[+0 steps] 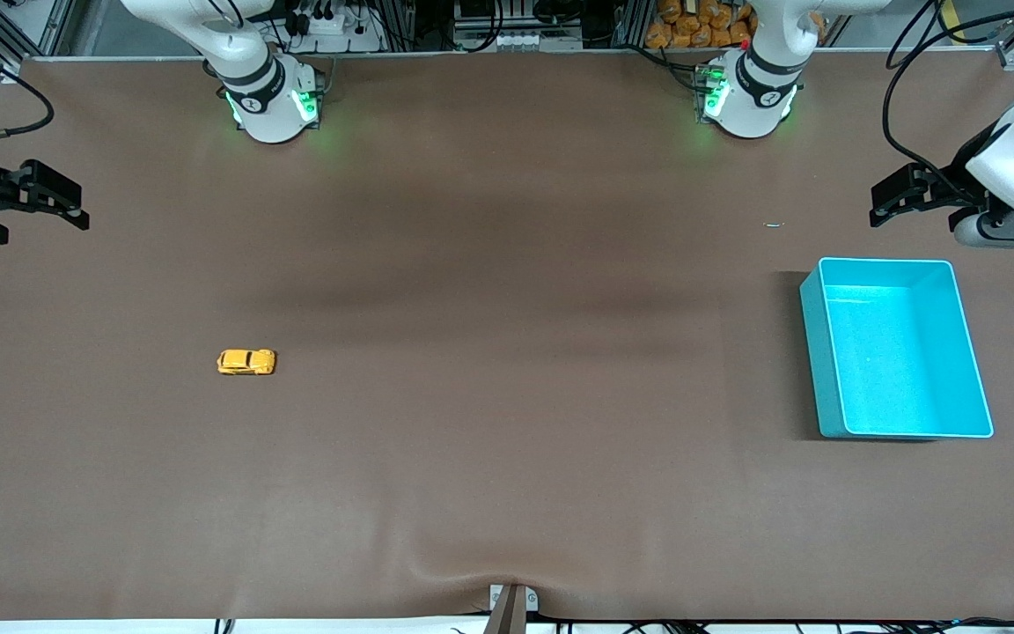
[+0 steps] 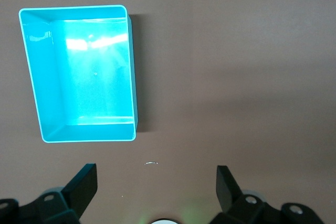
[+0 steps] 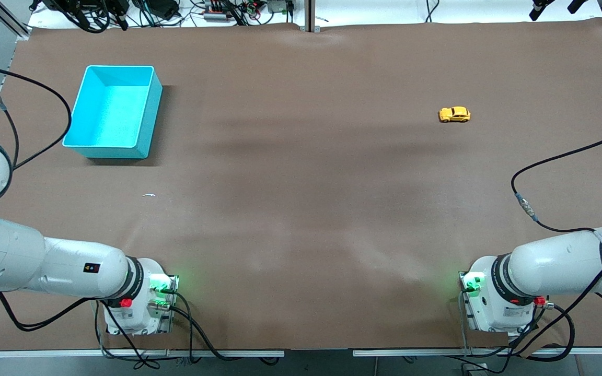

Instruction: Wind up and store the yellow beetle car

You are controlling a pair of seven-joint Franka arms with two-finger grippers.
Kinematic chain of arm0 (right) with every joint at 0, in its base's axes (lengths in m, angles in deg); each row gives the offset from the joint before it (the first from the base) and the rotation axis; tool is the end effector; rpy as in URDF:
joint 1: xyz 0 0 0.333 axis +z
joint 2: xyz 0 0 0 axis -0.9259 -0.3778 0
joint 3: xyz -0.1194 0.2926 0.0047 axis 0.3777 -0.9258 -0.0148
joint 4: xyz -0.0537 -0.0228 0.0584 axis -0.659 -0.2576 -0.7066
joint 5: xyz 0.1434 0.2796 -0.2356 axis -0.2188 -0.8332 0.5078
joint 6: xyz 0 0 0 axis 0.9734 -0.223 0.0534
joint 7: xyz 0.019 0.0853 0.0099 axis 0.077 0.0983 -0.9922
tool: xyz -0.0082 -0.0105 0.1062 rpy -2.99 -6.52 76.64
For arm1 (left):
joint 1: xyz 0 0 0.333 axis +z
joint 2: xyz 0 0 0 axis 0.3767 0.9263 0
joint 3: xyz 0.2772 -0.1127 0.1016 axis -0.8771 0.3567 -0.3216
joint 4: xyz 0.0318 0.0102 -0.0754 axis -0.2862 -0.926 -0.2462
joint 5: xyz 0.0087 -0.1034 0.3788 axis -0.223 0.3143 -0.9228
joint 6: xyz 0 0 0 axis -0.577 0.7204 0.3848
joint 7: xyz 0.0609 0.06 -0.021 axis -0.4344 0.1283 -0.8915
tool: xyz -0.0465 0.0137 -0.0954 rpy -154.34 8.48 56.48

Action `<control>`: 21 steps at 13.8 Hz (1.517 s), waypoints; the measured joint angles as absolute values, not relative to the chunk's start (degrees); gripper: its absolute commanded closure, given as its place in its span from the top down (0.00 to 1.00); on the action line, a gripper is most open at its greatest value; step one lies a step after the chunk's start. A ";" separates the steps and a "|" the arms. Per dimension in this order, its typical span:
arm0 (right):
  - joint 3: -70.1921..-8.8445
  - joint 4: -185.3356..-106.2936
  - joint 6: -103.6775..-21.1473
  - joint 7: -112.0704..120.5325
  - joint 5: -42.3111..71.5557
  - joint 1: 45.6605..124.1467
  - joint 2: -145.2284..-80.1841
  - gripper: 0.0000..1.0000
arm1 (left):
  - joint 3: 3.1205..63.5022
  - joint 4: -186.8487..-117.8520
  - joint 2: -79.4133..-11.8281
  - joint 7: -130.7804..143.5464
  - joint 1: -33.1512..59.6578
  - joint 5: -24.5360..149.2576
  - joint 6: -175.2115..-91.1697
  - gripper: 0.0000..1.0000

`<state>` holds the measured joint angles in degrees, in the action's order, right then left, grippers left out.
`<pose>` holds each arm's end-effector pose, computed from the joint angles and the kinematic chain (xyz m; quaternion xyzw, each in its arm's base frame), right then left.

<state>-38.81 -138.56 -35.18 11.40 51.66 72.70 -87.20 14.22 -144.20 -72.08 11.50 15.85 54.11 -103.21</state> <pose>0.5403 -0.0130 0.6280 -0.9954 -0.0953 0.0123 0.0024 0.5411 -0.0528 0.6167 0.9988 -0.0359 -0.0320 0.0047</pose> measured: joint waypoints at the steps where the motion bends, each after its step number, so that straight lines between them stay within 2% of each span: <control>1: -38.80 -138.52 -35.12 11.40 51.66 72.72 -87.21 1.00 | 14.22 -144.20 -72.08 11.50 15.85 54.10 -103.31 1.00; 7: -38.81 -139.01 -35.41 11.70 51.66 73.47 -87.81 1.00 | 14.66 -144.18 -72.08 11.50 15.77 54.10 -104.03 1.00; 9: -38.82 -141.65 -38.18 15.66 51.66 74.21 -88.36 1.00 | 14.75 -144.17 -71.95 11.50 15.60 54.10 -104.18 1.00; 13: -38.81 -153.67 -52.20 27.59 52.10 76.91 -89.72 1.00 | 14.97 -144.17 -71.24 11.50 15.27 54.10 -104.94 1.00; 16: -38.83 -161.86 -63.25 32.64 57.72 80.30 -92.50 1.00 | 14.73 -144.16 -71.17 11.50 15.77 54.10 -104.97 1.00; 18: -38.88 -163.81 -66.79 39.26 61.04 82.70 -95.01 1.00 | 14.59 -144.14 -71.17 11.50 16.01 54.10 -104.97 1.00; 21: -38.20 -164.58 -75.68 53.73 61.52 81.77 -101.40 0.98 | 14.53 -144.03 -71.16 11.50 16.03 54.10 -104.97 1.00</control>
